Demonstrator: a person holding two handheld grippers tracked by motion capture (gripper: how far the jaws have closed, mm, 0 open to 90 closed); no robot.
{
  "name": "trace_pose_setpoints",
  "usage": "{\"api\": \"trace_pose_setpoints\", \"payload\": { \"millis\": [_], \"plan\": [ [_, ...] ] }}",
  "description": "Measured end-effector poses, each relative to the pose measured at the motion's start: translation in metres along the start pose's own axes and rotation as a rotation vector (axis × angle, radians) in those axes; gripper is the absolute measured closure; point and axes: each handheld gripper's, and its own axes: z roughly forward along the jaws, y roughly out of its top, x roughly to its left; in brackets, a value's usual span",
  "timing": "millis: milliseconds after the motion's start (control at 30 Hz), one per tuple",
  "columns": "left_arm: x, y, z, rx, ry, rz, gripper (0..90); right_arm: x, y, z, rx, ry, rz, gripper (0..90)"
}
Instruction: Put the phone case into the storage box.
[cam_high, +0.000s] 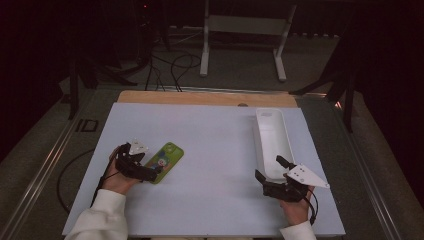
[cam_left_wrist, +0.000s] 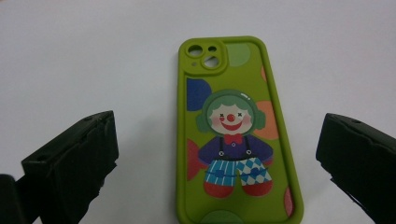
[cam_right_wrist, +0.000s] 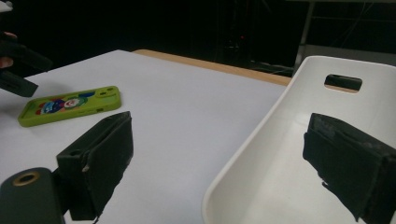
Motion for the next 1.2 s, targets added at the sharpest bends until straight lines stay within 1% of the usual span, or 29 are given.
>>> {"api": "trace_pose_setpoints", "payload": {
  "millis": [133, 333, 533, 900, 1200],
  "plan": [
    [0.0, 0.001, 0.005, 0.017, -0.001, -0.009, 0.0, 0.0, 0.0, 0.0, -0.002, 0.002, 0.0, 8.4],
    [0.0, 0.001, 0.01, 0.041, -0.003, -0.01, 0.0, 0.0, 0.0, 0.001, -0.002, 0.001, 0.001, 8.4],
    [-0.001, 0.002, 0.016, 0.069, -0.017, -0.014, 0.0, 0.0, 0.0, 0.001, -0.003, 0.001, 0.001, 8.4],
    [-0.005, 0.003, 0.026, 0.119, -0.028, -0.02, 0.0, 0.0, 0.0, 0.001, -0.003, 0.001, 0.003, 8.4],
    [-0.008, 0.004, 0.034, 0.161, -0.029, -0.022, 0.0, -0.001, 0.0, 0.0, -0.005, -0.001, 0.005, 8.4]
  ]
}}
